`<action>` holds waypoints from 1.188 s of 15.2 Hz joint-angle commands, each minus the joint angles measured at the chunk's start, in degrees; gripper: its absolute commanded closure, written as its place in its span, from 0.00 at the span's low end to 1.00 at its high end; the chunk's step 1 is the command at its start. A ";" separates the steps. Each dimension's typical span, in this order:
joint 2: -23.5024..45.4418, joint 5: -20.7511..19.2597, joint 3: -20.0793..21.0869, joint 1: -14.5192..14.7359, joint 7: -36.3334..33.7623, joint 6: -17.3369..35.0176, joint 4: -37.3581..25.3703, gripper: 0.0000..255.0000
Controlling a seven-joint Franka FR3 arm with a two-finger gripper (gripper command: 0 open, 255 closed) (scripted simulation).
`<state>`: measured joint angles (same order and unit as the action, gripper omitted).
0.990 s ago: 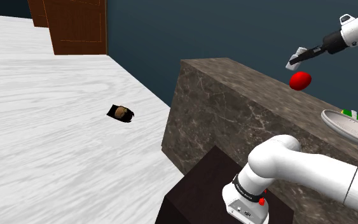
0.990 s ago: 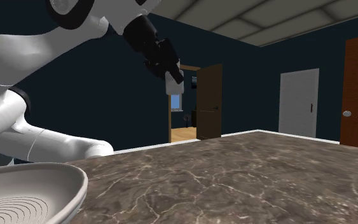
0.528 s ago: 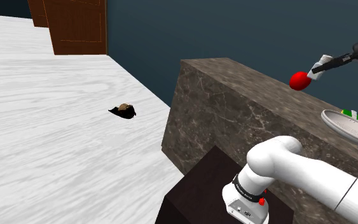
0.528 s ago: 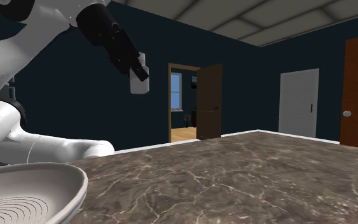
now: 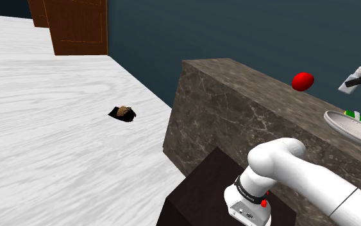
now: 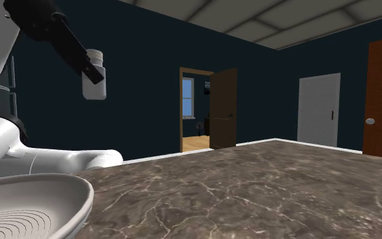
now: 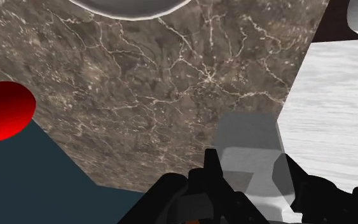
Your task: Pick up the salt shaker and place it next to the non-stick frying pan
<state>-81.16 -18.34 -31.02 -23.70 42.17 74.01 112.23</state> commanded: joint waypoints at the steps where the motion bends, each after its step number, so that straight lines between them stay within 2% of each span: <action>1: -0.77 -0.73 -0.56 -0.50 1.77 -3.16 -2.51 1.00; 5: -1.39 -2.17 -1.42 -1.10 5.29 -9.38 -8.62 1.00; 18: -10.95 -5.88 -4.42 -4.70 6.37 -6.10 3.98 1.00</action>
<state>-91.50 -23.92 -35.17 -28.19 48.46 67.66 115.39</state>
